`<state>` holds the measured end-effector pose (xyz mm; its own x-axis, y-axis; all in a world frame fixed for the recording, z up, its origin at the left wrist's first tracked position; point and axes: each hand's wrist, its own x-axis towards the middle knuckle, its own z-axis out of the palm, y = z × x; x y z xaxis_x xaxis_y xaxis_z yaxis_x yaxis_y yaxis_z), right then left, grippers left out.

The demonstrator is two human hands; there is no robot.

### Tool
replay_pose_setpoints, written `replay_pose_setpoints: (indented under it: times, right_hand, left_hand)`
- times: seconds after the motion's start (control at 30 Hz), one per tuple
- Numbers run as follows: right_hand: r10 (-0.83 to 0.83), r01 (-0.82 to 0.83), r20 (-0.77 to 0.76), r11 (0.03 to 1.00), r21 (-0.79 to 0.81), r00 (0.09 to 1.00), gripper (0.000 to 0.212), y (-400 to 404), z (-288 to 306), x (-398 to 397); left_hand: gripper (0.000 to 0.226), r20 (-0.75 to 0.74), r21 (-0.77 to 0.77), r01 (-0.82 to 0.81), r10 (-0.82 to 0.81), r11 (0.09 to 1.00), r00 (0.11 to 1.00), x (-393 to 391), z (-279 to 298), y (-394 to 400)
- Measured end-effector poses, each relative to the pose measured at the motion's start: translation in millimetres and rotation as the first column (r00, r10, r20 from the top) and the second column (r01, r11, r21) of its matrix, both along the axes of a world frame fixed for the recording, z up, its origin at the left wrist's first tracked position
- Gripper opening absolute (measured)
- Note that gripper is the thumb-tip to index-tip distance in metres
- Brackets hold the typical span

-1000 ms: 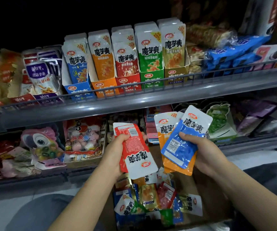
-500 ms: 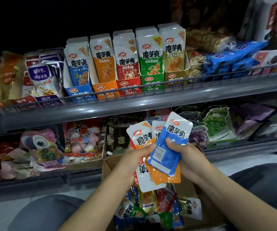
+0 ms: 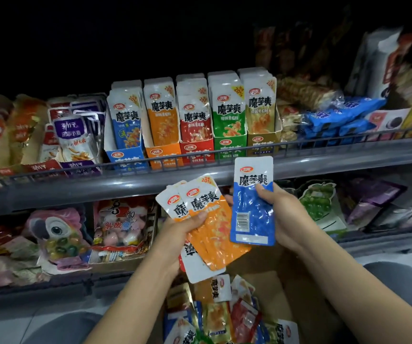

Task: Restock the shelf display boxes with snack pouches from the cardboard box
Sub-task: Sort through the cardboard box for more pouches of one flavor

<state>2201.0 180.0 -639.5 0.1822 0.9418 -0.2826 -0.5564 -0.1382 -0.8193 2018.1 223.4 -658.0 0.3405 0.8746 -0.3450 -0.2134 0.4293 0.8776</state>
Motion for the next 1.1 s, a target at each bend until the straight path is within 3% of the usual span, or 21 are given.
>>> replay_pose_setpoints:
  times: [0.13,0.23,0.37,0.47,0.53,0.63,0.8,0.97,1.1]
  right_hand:
    - [0.105,-0.105,-0.040,0.994,0.005,0.994,0.043,20,32,-1]
    - [0.156,-0.157,0.041,0.987,0.024,0.987,0.053,41,50,-10]
    - [0.221,-0.232,0.234,0.973,0.021,0.947,0.038,70,71,-37]
    - [0.281,-0.293,0.259,0.956,0.009,0.924,0.013,95,76,-59]
    - [0.228,-0.231,0.297,0.973,-0.027,0.927,0.004,110,78,-69]
    - [0.153,-0.170,0.517,0.985,-0.014,0.842,0.004,126,82,-76]
    - [0.097,-0.143,0.617,0.989,0.026,0.781,0.009,154,97,-79]
    - [-0.018,-0.080,0.581,0.986,0.143,0.814,0.026,189,115,-95]
    - [-0.098,-0.039,0.521,0.969,0.244,0.848,0.028,222,126,-117]
  left_hand:
    - [0.026,0.004,0.058,-0.061,0.061,0.996,0.998,-18,20,15]
    - [0.021,0.024,0.097,-0.099,0.097,0.990,0.995,-32,34,25]
    - [0.018,0.087,0.147,-0.177,0.165,0.973,0.982,-45,51,38]
    - [0.020,0.133,0.155,-0.242,0.223,0.958,0.966,-53,59,47]
    - [0.022,0.129,0.148,-0.292,0.275,0.945,0.953,-60,59,53]
    - [0.025,0.123,0.144,-0.329,0.313,0.933,0.942,-70,57,60]
    - [0.024,0.130,0.142,-0.366,0.349,0.920,0.928,-80,55,68]
    - [0.029,0.137,0.110,-0.427,0.412,0.898,0.901,-89,54,77]
    - [0.028,0.138,0.087,-0.434,0.421,0.897,0.897,-94,54,81]
